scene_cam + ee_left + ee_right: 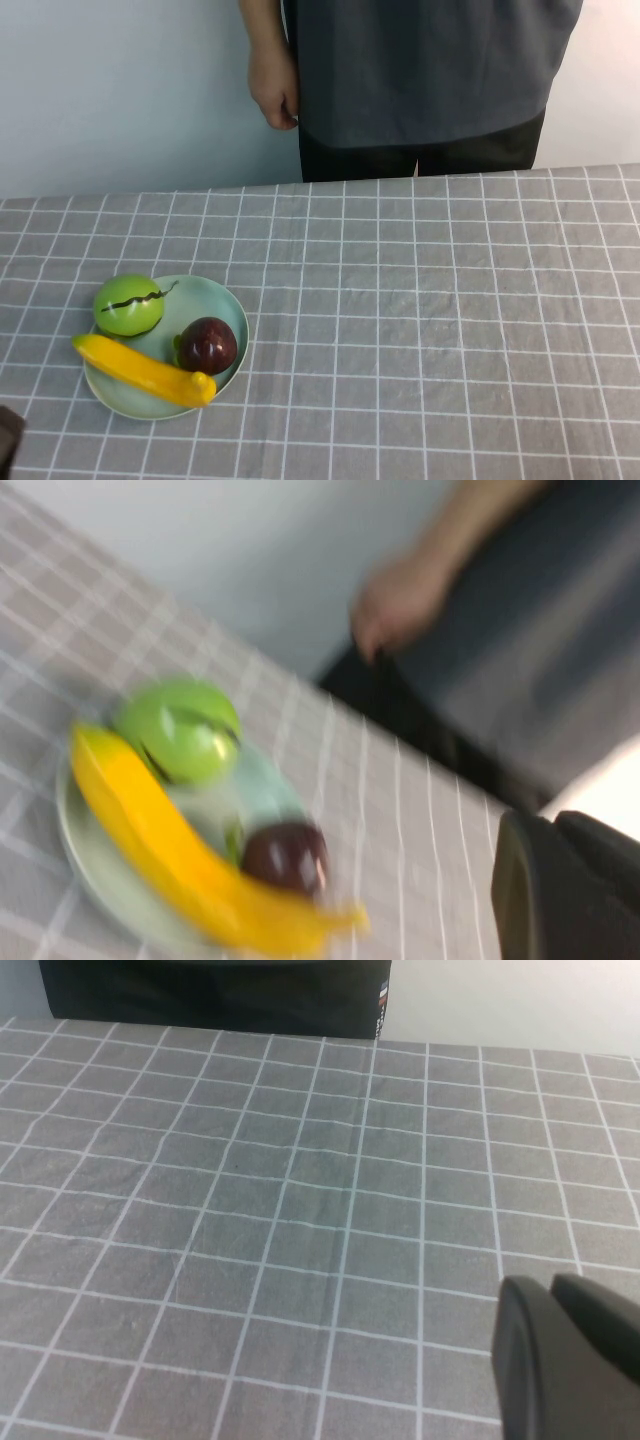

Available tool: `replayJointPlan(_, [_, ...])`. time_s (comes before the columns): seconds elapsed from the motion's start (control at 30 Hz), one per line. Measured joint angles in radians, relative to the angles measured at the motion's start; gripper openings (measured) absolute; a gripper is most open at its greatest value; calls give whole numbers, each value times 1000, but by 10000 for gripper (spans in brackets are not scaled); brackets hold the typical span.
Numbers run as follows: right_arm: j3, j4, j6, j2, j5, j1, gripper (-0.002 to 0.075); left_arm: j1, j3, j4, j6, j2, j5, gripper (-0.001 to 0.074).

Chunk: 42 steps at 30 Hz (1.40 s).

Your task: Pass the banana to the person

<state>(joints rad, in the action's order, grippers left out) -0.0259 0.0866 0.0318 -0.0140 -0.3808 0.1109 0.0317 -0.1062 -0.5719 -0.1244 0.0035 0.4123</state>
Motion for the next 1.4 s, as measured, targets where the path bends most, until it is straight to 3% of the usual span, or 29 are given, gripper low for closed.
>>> replayJointPlan(0.33, [0, 0, 0, 0, 0, 0, -9, 0, -441, 39, 428, 418, 638, -5])
replayJointPlan(0.53, [0, 0, 0, 0, 0, 0, -9, -101, -645, 173, 607, 724, 800, -4])
replayJointPlan(0.73, [0, 0, 0, 0, 0, 0, -9, -267, -795, 349, 662, 1005, 819, -4])
replayJointPlan(0.93, [0, 0, 0, 0, 0, 0, -9, -349, -894, 410, 849, 1270, 815, -4])
replayJointPlan(1.2, [0, 0, 0, 0, 0, 0, -9, -370, -935, 417, 1223, 1507, 793, -4])
replayJointPlan(1.4, [0, 0, 0, 0, 0, 0, -9, -320, -936, 548, 1337, 1611, 660, 47])
